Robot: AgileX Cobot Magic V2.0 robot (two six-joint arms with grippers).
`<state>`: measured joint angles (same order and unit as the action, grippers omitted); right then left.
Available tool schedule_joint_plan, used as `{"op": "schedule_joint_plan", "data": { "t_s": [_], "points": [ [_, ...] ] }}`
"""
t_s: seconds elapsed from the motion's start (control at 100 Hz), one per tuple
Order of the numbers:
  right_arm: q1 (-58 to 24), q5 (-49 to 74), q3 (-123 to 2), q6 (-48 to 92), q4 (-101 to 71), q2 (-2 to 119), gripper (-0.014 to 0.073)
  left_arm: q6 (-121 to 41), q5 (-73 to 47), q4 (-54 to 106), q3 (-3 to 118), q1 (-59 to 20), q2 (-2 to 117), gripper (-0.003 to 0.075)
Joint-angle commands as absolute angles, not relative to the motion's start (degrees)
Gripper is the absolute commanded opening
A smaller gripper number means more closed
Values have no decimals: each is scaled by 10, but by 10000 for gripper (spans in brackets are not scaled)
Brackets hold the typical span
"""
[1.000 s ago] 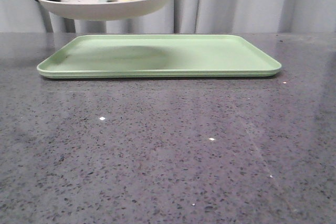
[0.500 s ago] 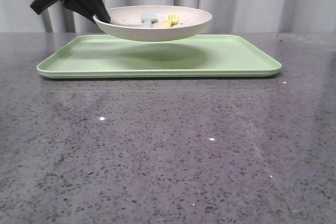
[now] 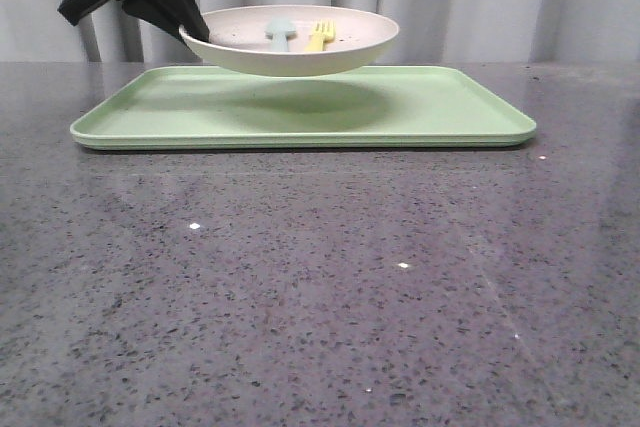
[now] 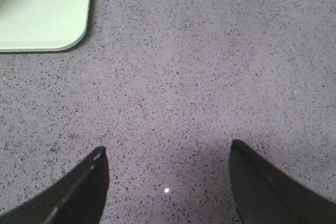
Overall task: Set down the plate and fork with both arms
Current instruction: 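Lift the plate with the left gripper and carry it over the tray, then lower the plate onto the tray and open the left gripper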
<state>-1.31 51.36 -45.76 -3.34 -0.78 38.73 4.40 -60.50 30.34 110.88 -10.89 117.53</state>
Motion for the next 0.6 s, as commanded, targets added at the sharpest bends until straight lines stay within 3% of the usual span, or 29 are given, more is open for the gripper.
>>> {"op": "schedule_joint_plan", "data": {
  "t_s": [0.0,0.59],
  "points": [
    [-10,481,-478,-31,0,391,495,53,-577,331,1130,-117,1141,-21],
    [-10,480,-478,-31,0,391,495,60,-566,329,1129,-136,1177,-21]
  ]
}}
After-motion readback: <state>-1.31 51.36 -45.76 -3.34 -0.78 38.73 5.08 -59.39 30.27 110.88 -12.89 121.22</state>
